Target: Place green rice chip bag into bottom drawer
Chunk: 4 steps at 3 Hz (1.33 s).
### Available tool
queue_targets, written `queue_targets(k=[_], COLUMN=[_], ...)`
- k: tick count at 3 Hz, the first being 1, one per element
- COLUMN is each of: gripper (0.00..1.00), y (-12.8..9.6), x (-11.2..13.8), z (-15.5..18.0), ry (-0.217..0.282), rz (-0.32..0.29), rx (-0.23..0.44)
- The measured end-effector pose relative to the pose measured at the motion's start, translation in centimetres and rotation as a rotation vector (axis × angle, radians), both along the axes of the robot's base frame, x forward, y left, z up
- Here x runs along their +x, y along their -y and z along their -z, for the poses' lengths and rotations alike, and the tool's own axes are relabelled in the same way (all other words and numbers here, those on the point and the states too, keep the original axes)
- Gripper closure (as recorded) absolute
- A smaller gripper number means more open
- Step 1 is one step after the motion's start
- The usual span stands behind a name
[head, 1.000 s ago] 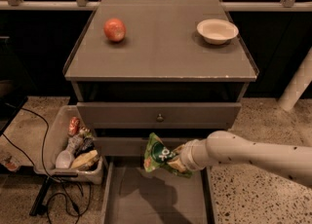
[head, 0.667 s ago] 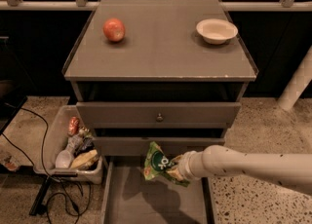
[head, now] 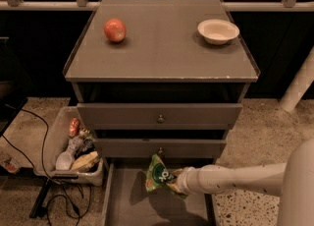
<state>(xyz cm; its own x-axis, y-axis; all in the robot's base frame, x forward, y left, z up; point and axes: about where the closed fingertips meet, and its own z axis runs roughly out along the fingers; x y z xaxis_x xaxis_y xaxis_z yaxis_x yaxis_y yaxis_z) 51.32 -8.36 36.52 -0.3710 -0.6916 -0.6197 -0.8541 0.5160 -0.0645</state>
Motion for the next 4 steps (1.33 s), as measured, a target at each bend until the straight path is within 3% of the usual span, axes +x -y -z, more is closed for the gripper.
queue_targets(k=[1,2,3,4], gripper=[1.0,1.0,1.0,1.0], y=[-0.2,0.6,2.9,3.0], x=[1.3,1.9,3.5,3.6], z=[3.8,5.3,4.8,4.7], ry=[-0.022,-0.032,-0.018,-0.019], rz=[0.033,0.069,0.086,0.086], rx=[0.073,0.232,0.281,0.28])
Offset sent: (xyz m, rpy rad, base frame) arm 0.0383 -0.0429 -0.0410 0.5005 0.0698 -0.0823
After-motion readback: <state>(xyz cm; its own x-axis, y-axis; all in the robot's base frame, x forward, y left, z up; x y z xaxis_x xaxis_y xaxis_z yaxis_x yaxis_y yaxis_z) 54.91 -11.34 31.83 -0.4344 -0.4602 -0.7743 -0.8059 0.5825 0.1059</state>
